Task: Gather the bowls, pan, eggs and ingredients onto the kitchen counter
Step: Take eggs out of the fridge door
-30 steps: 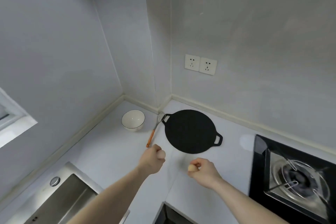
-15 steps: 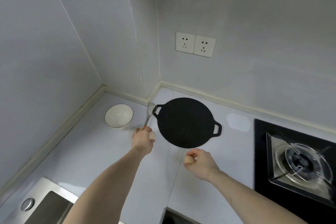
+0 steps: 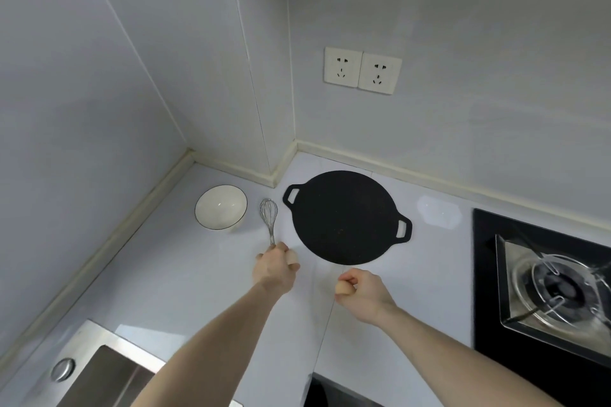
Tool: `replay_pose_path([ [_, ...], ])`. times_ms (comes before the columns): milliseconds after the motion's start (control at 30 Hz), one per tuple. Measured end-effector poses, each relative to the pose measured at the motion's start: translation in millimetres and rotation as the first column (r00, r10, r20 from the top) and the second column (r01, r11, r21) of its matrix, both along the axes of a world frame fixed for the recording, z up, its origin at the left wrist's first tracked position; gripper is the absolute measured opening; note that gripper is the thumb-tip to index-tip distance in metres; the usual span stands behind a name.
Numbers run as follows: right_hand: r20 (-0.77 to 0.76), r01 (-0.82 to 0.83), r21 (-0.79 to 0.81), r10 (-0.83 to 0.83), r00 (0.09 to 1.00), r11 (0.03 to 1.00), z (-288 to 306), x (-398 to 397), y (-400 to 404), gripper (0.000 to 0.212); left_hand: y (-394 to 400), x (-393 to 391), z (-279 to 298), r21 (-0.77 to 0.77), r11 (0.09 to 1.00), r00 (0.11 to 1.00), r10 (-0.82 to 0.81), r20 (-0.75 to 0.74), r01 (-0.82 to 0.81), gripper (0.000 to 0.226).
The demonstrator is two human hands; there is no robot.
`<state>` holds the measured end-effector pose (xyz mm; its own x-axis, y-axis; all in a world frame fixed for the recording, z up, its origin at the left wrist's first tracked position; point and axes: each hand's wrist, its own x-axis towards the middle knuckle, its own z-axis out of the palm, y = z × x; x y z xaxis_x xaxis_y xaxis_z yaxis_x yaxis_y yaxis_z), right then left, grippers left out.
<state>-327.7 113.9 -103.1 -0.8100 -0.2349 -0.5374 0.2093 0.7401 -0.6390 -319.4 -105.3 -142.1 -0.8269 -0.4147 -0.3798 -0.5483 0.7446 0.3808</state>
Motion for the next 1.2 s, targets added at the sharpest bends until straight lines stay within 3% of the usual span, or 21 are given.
replay_pose_path([
  [333, -0.008, -0.011, 0.03, 0.012, 1.0, 0.999, -9.2, -9.0, -0.3, 0.024, 43.4, 12.6, 5.6, 0.024, 0.997, 0.995, 0.075, 0.062, -0.076, 0.028],
  [533, -0.048, -0.019, 0.011, 0.02, 0.999, 1.0, -13.2, -22.2, -13.6, 0.026, 15.0, -10.4, 9.0, -0.099, 0.995, 0.998, -0.036, -0.06, 0.03, 0.028],
  [733, -0.059, -0.044, -0.005, 0.043, 0.997, 0.999, -23.3, -35.9, -34.0, 0.034, -10.1, -44.9, 16.3, -0.257, 0.945, 0.973, -0.222, -0.055, 0.202, 0.027],
  [867, -0.088, -0.015, -0.025, 0.013, 0.996, 1.0, -30.7, -46.4, -56.0, 0.039, -20.3, -63.5, 16.3, -0.287, 0.931, 0.967, -0.248, -0.048, 0.225, 0.02],
  [1033, -0.134, -0.018, 0.0, 0.018, 0.991, 1.0, -38.9, -55.4, -84.0, 0.036, -37.8, -72.5, 9.6, -0.325, 0.902, 0.956, -0.29, 0.037, 0.286, 0.036],
  [1200, -0.169, -0.049, 0.059, 0.058, 0.984, 0.997, -43.6, -64.2, -108.3, 0.031, -54.1, -72.2, 10.2, -0.254, 0.941, 0.974, -0.222, 0.035, 0.224, 0.032],
])
